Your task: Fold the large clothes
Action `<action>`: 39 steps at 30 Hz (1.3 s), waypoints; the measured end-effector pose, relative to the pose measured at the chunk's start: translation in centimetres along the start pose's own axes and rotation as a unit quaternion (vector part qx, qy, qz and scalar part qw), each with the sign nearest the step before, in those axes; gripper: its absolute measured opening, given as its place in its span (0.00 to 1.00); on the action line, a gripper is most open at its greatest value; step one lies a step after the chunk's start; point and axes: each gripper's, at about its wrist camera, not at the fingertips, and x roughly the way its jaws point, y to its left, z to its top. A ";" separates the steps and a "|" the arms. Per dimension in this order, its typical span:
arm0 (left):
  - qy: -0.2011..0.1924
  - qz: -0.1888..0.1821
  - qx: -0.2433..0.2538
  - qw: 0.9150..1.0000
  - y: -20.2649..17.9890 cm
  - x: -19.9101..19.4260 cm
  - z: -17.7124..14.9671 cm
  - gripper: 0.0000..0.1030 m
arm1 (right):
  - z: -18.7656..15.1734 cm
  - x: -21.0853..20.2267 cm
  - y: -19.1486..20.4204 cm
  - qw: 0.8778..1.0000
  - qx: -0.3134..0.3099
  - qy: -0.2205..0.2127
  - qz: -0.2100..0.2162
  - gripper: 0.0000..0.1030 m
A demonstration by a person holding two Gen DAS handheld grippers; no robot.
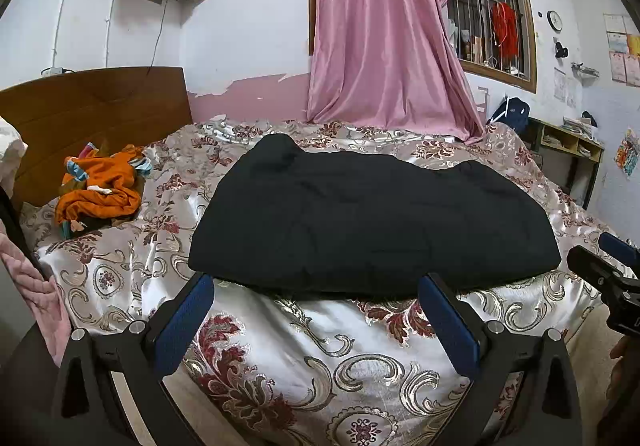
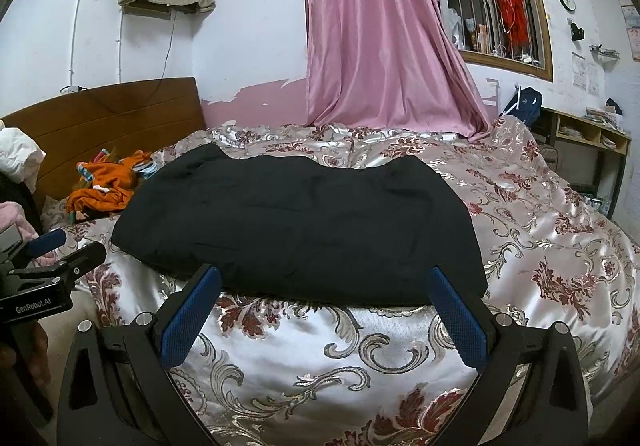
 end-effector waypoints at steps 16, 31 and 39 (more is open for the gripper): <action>0.000 -0.001 0.001 1.000 0.0 0.0 0.0 1.00 | -0.1 0.1 0.0 1.000 0.001 0.001 0.002 0.99; -0.002 -0.001 0.004 1.000 -0.2 0.0 0.0 1.00 | -0.1 0.1 -0.1 1.000 0.001 0.001 0.002 0.99; -0.004 -0.003 0.009 1.000 -0.1 -0.1 -0.2 1.00 | -0.1 0.0 0.1 1.000 0.001 0.001 0.003 0.99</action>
